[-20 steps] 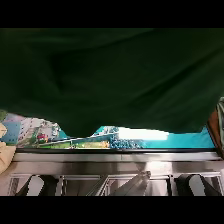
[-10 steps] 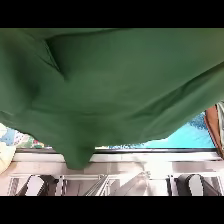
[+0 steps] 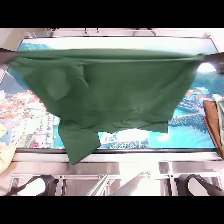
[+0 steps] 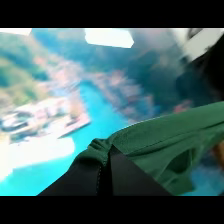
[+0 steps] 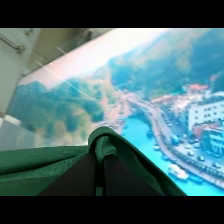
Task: Fold the shirts.
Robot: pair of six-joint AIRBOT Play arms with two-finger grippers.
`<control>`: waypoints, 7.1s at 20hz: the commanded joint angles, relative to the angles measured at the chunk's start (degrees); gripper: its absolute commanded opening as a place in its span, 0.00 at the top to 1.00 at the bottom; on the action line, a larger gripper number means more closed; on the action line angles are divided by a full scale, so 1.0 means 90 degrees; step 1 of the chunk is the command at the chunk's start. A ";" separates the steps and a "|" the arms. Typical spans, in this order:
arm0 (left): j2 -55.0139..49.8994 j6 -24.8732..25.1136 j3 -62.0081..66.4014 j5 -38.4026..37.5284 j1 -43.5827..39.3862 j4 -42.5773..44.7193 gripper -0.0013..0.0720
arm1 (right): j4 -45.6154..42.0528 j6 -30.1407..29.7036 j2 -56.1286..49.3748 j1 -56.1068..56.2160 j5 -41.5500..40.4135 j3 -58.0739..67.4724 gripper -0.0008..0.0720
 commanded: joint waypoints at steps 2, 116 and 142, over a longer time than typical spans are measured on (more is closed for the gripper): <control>-0.3245 -0.0044 0.2191 0.0852 -0.1256 0.1173 0.95 | 0.2477 -0.2538 -0.2497 0.0500 -0.1166 0.0114 0.96; -0.4595 -0.0811 0.1785 -0.1059 -0.1239 0.0821 0.86 | -0.0342 -0.1005 -0.4306 0.0265 0.0877 0.0265 0.76; -0.5722 -0.2074 0.3104 -0.0585 -0.5297 0.1894 0.98 | -0.0287 -0.0760 -0.4585 0.0107 0.3356 0.1625 0.96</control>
